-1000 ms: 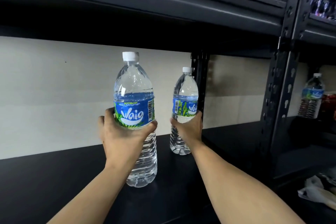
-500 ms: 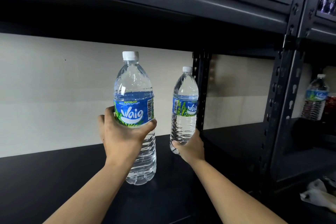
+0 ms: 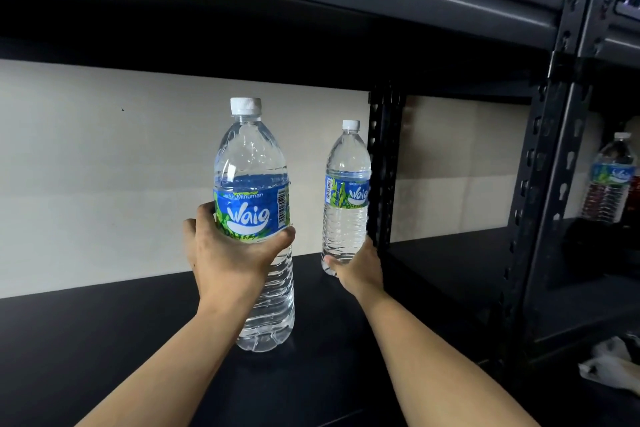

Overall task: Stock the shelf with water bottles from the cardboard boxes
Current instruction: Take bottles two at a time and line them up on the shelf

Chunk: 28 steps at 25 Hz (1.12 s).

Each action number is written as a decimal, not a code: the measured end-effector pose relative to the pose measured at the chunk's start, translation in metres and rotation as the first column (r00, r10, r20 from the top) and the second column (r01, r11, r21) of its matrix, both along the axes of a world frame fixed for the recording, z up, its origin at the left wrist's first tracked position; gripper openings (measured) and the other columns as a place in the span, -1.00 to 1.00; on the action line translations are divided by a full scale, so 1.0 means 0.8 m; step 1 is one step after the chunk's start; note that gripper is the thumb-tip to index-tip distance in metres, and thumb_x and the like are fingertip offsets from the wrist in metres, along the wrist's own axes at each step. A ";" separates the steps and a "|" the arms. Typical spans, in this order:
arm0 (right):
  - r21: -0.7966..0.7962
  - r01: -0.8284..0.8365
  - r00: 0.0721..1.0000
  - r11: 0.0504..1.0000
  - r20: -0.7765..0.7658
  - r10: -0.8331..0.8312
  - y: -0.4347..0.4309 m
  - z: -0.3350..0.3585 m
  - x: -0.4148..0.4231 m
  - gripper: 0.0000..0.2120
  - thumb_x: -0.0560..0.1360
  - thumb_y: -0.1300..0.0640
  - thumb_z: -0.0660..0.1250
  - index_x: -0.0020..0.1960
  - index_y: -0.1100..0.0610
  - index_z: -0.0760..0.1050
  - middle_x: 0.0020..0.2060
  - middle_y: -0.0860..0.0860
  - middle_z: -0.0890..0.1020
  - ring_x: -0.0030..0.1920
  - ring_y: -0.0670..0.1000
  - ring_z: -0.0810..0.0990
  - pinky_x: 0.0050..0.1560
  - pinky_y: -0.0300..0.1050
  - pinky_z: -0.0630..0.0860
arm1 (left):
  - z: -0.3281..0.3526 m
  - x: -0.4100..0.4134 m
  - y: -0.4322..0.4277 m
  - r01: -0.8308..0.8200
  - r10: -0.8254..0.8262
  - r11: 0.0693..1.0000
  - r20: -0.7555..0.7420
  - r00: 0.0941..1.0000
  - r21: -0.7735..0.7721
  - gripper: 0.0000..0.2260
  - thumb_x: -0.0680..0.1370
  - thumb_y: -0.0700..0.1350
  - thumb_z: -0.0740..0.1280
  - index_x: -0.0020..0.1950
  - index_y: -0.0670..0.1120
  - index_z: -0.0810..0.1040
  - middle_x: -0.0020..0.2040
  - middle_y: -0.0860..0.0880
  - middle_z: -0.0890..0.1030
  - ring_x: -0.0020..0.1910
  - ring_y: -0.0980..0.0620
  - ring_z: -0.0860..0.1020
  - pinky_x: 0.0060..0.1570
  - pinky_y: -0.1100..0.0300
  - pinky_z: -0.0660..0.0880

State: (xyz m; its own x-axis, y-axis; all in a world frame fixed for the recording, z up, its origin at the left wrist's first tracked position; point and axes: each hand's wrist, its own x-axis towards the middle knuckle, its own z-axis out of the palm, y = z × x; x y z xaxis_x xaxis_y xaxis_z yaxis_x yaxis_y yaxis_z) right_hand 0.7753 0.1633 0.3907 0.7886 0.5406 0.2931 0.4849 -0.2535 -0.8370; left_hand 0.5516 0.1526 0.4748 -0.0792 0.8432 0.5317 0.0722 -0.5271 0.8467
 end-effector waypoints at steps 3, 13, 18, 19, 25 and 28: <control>-0.387 -0.059 0.984 0.920 0.133 0.119 -0.024 -0.007 0.012 -0.21 0.36 -0.28 0.40 0.44 0.11 0.31 0.39 0.06 0.44 0.43 0.13 0.38 0.45 0.16 0.25 | 0.000 0.006 -0.003 0.009 -0.009 1.000 0.000 1.000 -0.014 -0.33 0.16 -0.04 0.68 0.16 -0.07 0.47 0.07 -0.01 0.41 -0.16 0.15 0.45 0.02 0.13 0.44; -0.753 -0.091 0.875 0.652 0.252 0.413 -0.113 -0.019 0.015 -0.26 0.61 -0.32 -0.11 0.63 0.09 -0.09 0.62 -0.02 -0.10 0.60 -0.05 -0.19 0.57 0.06 -0.21 | 0.022 0.067 0.036 0.019 -0.020 0.998 0.019 1.000 0.054 -0.37 0.19 -0.08 0.67 0.13 -0.04 0.42 0.03 0.01 0.41 0.03 -0.02 0.45 0.01 0.25 0.34; -0.755 -0.082 0.866 0.651 0.269 0.421 -0.114 -0.018 0.015 -0.26 0.61 -0.32 -0.11 0.63 0.09 -0.09 0.62 -0.01 -0.10 0.60 -0.04 -0.19 0.57 0.06 -0.20 | 0.000 0.085 0.059 -0.023 0.025 0.999 -0.052 0.998 0.023 -0.29 0.20 -0.08 0.67 0.25 -0.13 0.43 0.18 -0.10 0.40 -0.07 0.05 0.38 0.03 0.29 0.32; -0.758 -0.083 0.867 0.647 0.264 0.422 -0.114 -0.017 0.014 -0.26 0.61 -0.32 -0.11 0.63 0.09 -0.09 0.62 -0.01 -0.10 0.60 -0.04 -0.19 0.57 0.07 -0.20 | -0.006 0.086 0.064 -0.034 0.035 0.999 -0.057 0.998 0.016 -0.29 0.20 -0.06 0.67 0.25 -0.13 0.43 0.18 -0.11 0.39 -0.06 0.03 0.39 0.06 0.24 0.36; -0.762 -0.083 0.872 0.643 0.257 0.417 -0.110 -0.019 0.016 -0.25 0.60 -0.33 -0.10 0.63 0.09 -0.08 0.62 -0.01 -0.09 0.60 -0.04 -0.19 0.57 0.06 -0.20 | -0.017 0.085 0.076 0.023 -0.025 0.999 -0.096 0.995 -0.025 -0.19 0.25 -0.01 0.66 0.39 -0.09 0.35 0.24 -0.11 0.37 0.15 -0.10 0.48 0.25 0.08 0.39; -0.753 -0.086 0.874 0.652 0.257 0.412 -0.111 -0.018 0.016 -0.24 0.60 -0.34 -0.09 0.63 0.08 -0.07 0.62 -0.02 -0.08 0.60 -0.05 -0.18 0.57 0.05 -0.20 | -0.029 0.080 0.072 0.110 -0.115 0.993 -0.130 0.985 -0.043 -0.07 0.27 -0.09 0.66 0.51 -0.07 0.20 0.36 -0.12 0.29 0.29 -0.11 0.41 0.36 0.07 0.32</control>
State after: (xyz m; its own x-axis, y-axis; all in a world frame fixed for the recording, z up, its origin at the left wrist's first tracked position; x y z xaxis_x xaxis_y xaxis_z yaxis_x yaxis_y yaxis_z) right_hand 0.7880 0.0746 0.3762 0.5028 0.8640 -0.0271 0.8457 -0.4982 -0.1913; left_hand 0.6152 0.2099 0.4519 0.0861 0.8612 0.5010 0.1266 -0.5082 0.8519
